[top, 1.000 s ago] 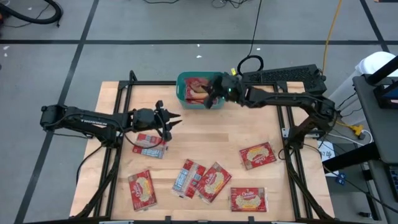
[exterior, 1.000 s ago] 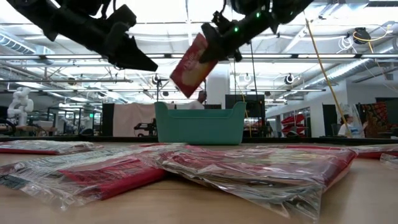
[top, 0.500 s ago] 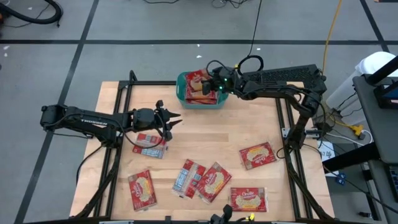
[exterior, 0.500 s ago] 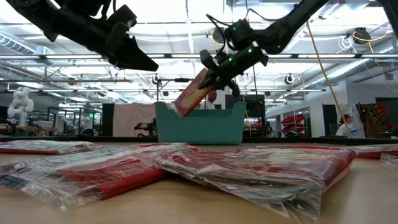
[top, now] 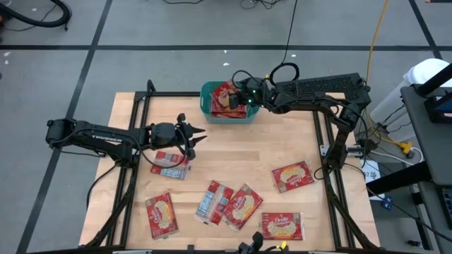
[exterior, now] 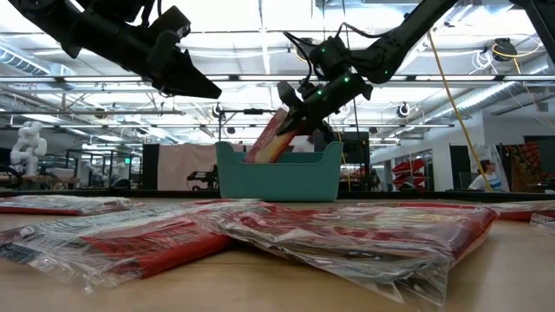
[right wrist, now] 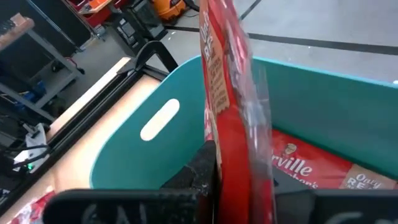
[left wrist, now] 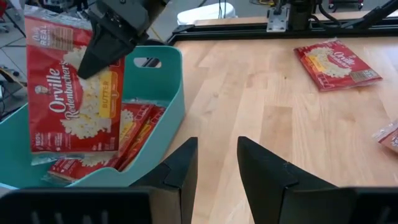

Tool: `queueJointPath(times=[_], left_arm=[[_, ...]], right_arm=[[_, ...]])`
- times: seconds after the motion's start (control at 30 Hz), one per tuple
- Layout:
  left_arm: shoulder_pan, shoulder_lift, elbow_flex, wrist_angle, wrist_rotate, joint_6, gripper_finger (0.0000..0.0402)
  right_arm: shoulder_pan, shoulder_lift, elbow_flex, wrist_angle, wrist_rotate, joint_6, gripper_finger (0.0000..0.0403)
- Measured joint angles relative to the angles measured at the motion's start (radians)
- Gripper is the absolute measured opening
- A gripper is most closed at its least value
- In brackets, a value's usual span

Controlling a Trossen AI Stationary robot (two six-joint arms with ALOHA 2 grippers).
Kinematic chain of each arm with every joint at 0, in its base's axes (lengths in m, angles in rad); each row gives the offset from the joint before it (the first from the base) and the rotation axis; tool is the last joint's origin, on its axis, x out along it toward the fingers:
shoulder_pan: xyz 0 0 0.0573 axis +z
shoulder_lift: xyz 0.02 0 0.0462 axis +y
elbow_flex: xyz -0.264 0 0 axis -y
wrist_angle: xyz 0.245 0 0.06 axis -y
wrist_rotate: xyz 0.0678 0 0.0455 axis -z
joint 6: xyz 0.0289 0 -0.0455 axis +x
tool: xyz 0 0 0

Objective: Sort popcorn bags into baskets
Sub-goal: Put the red popcorn bag into the green bin

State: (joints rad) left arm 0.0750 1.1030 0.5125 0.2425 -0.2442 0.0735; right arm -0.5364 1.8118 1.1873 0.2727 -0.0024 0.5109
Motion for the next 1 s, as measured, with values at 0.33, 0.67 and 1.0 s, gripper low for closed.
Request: queueJointPath(times=[0.33,0.67,1.0], left_arm=[[0.000,0.000,0.000,0.001,0.000,0.004,0.0118],[0.000,0.000,0.000,0.001,0.000,0.004,0.0118],[0.000,0.000,0.001,0.001,0.000,0.003,0.0118]], right_arm=[[0.000,0.000,0.000,-0.038,0.058,-0.026,0.0030],[0.000,0.000,0.000,-0.037,0.137,-0.104,0.0120],[0.002,-0.016,0.001,-0.036,0.200,-0.255,0.0212]])
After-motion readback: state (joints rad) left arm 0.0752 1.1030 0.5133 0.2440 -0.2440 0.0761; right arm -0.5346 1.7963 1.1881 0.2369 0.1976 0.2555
